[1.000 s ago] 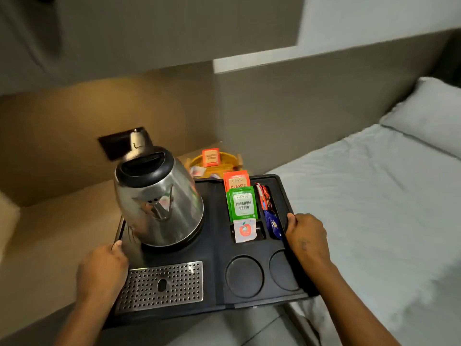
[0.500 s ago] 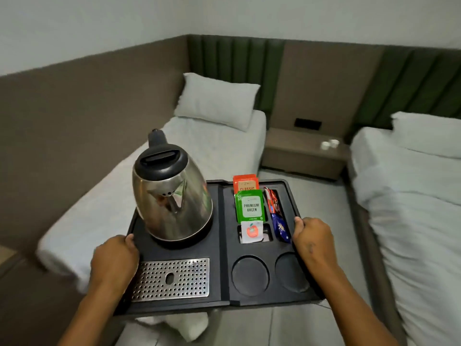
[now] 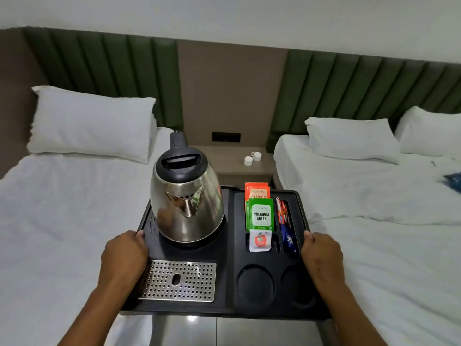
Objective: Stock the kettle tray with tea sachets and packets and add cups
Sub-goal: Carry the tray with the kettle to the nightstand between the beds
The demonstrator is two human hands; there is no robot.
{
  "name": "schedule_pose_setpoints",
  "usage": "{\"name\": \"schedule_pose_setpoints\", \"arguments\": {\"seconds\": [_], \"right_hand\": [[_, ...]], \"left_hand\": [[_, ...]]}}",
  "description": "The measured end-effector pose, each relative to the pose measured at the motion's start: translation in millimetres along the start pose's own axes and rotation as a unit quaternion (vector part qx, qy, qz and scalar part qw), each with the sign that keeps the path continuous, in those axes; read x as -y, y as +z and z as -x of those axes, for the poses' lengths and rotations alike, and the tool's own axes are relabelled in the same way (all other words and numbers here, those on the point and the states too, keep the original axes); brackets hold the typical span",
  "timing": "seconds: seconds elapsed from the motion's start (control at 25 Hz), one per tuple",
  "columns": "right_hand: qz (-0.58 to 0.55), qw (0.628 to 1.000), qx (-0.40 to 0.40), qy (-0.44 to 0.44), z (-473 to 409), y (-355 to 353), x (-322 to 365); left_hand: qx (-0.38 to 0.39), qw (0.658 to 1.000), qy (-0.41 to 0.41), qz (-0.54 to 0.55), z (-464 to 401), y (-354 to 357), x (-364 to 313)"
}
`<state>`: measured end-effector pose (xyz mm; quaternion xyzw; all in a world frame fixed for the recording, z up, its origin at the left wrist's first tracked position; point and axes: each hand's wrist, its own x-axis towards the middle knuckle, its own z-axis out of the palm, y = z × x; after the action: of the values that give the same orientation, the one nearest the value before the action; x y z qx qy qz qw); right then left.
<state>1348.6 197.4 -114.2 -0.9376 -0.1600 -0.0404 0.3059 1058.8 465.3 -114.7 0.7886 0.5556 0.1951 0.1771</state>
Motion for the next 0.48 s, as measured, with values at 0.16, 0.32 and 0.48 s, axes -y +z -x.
{"name": "schedule_pose_setpoints", "arguments": {"seconds": [0.16,0.32,0.48], "right_hand": [[-0.018,0.999,0.029,0.012,-149.9,77.2,41.1],[-0.054,0.995,0.073,0.039,-313.5,188.5,77.6],[-0.031,0.994,0.104,0.024,-474.9,313.3,112.7]], "left_hand": [[0.003,1.000,0.000,-0.012,-144.7,57.9,-66.0],[-0.006,1.000,-0.005,-0.019,-302.9,146.5,-121.2],[-0.007,0.999,-0.017,-0.050,-470.3,253.2,-166.1]]}}
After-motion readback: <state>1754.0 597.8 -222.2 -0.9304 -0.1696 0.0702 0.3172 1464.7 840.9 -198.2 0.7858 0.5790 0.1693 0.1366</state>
